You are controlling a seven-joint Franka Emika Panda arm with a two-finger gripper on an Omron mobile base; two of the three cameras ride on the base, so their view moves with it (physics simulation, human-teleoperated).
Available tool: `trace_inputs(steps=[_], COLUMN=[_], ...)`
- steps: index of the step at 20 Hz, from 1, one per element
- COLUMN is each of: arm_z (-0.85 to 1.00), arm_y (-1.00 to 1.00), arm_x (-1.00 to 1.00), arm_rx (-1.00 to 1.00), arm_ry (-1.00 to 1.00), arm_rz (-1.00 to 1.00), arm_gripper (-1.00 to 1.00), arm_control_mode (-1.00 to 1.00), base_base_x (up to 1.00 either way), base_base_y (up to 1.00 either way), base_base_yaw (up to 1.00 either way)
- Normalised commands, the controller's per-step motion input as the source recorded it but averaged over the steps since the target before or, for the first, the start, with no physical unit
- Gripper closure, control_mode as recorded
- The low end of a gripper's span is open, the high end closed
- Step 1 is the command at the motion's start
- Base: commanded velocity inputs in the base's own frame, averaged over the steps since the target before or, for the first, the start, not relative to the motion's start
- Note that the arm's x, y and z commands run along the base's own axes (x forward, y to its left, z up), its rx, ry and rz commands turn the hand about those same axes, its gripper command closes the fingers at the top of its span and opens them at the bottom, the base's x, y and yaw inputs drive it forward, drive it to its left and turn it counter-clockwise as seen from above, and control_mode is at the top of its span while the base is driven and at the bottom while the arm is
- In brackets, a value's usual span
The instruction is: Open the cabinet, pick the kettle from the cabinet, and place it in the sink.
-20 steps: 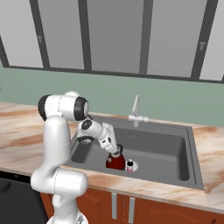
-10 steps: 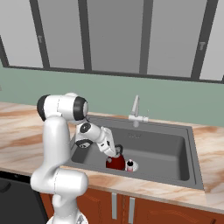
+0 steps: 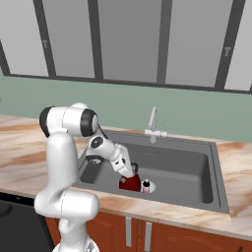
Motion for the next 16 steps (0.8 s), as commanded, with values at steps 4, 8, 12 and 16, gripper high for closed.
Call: trace_inputs(steps=[4,8,12,16], arm_z=[0.30,0.38,0.38,0.34], arm_y=[0.10,0.18,0.13,0.12], arm_x=[-0.14,-0.04,-0.09,-0.17], arm_rx=[-0.18,-0.20,-0.22,-0.26], arm_ry=[0.16,0.04,0.11,0.06], arm_rz=[-0.01,0.00,0.00,0.00], arm_gripper=[-1.00,-1.00,-1.00,-1.00], arm_control_mode=[-1.00,-1.00,-1.00,-1.00], base_base_x=[0.00,0.00,0.00,0.00], base_base_y=[0.00,0.00,0.00,0.00], base_base_yaw=[0.00,0.00,0.00,0.00])
